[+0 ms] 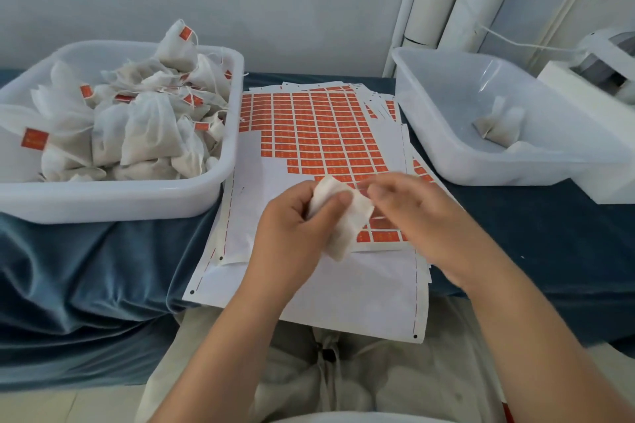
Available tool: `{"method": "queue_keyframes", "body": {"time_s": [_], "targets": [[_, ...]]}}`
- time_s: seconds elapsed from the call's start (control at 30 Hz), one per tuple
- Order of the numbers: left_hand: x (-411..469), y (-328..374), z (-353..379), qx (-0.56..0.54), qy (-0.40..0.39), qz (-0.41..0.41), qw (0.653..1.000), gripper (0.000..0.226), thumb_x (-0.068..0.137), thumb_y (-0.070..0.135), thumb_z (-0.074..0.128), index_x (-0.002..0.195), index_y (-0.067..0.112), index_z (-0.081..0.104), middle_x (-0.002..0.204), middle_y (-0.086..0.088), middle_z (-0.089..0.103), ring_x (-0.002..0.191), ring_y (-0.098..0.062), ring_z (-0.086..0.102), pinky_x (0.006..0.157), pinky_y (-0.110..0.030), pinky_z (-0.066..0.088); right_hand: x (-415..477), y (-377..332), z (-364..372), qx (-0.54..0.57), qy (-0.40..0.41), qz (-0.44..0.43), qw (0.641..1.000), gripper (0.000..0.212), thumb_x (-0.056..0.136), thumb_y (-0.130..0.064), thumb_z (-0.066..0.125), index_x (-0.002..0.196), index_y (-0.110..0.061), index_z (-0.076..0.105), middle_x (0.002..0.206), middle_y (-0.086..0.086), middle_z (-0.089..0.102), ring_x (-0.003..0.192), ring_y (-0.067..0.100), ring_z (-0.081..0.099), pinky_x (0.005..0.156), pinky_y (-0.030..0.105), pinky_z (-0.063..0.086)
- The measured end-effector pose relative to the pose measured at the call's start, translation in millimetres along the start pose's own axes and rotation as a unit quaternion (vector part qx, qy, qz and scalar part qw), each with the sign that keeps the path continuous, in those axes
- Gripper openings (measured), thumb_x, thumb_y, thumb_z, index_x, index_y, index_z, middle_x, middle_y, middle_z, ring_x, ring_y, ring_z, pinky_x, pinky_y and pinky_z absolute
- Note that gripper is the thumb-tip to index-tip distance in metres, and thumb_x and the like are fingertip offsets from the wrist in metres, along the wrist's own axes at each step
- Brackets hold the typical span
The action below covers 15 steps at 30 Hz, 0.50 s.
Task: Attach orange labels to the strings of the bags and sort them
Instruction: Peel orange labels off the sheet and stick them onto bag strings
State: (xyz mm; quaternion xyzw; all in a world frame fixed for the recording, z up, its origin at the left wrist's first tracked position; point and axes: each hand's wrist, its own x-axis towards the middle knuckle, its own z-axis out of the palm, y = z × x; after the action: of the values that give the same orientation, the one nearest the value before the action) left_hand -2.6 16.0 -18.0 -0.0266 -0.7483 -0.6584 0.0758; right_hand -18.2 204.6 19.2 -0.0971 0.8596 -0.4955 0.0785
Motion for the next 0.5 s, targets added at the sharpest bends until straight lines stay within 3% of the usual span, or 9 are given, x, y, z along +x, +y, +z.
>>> {"method": "queue_keyframes", "body": {"time_s": [0.07, 0.13, 0.27, 0.4, 0.5], "targets": [[-0.7, -1.3, -0.9, -0.006, 0.005, 0.005, 1.0, 0.014, 0.1, 0.041, 0.065, 0.098, 0.03, 0.074, 0.089, 0.011, 0.073, 0.083, -0.008, 0.067, 0.066, -0.018, 0.056, -3.1, 5.9, 3.8, -0.043, -0.026, 0.002, 0.999, 0.02, 0.1, -0.051, 0.061, 0.101, -0.037, 0.075, 0.097, -0.022, 0.076, 0.092, -0.002, 0.073, 0.079, 0.019, 0.055], [-0.8, -2.4, -2.0, -0.01, 0.005, 0.009, 1.0, 0.014, 0.104, 0.04, 0.061, 0.101, 0.031, 0.072, 0.093, 0.012, 0.073, 0.085, -0.006, 0.066, 0.067, -0.014, 0.053, -4.3, 7.3, 4.4, -0.025, -0.022, -0.005, 0.999, 0.022, 0.102, -0.042, 0.062, 0.087, -0.034, 0.077, 0.088, -0.016, 0.076, 0.083, 0.002, 0.074, 0.071, 0.015, 0.056], [-1.9, -2.4, -6.0, -0.027, -0.048, -0.047, 0.997, 0.018, 0.109, 0.04, 0.051, 0.107, 0.033, 0.068, 0.098, 0.018, 0.072, 0.085, 0.004, 0.064, 0.072, -0.017, 0.049, -2.9, 7.8, 5.7, 0.157, -0.034, 0.008, 0.987, 0.036, 0.104, -0.036, 0.055, 0.072, -0.025, 0.068, 0.072, 0.002, 0.065, 0.07, 0.016, 0.062, 0.079, 0.027, 0.056], [-5.5, 3.2, -7.7, -0.081, -0.131, -0.081, 0.985, 0.02, 0.105, 0.054, 0.053, 0.116, 0.049, 0.069, 0.108, 0.024, 0.072, 0.098, -0.002, 0.071, 0.08, -0.023, 0.054, -2.5, 7.4, 10.7, 0.297, -0.057, 0.013, 0.953, 0.036, 0.102, -0.032, 0.051, 0.071, -0.016, 0.06, 0.062, 0.008, 0.048, 0.056, 0.016, 0.045, 0.064, 0.027, 0.051], [-7.8, 6.8, -1.3, -0.055, -0.127, -0.042, 0.989, 0.031, 0.088, 0.069, 0.062, 0.1, 0.043, 0.075, 0.096, 0.019, 0.073, 0.088, -0.002, 0.069, 0.076, -0.016, 0.057, -2.8, 8.4, 12.2, 0.365, -0.071, 0.022, 0.928, 0.036, 0.1, -0.028, 0.052, 0.069, -0.011, 0.049, 0.057, 0.004, 0.039, 0.05, 0.013, 0.034, 0.054, 0.026, 0.043]]}}
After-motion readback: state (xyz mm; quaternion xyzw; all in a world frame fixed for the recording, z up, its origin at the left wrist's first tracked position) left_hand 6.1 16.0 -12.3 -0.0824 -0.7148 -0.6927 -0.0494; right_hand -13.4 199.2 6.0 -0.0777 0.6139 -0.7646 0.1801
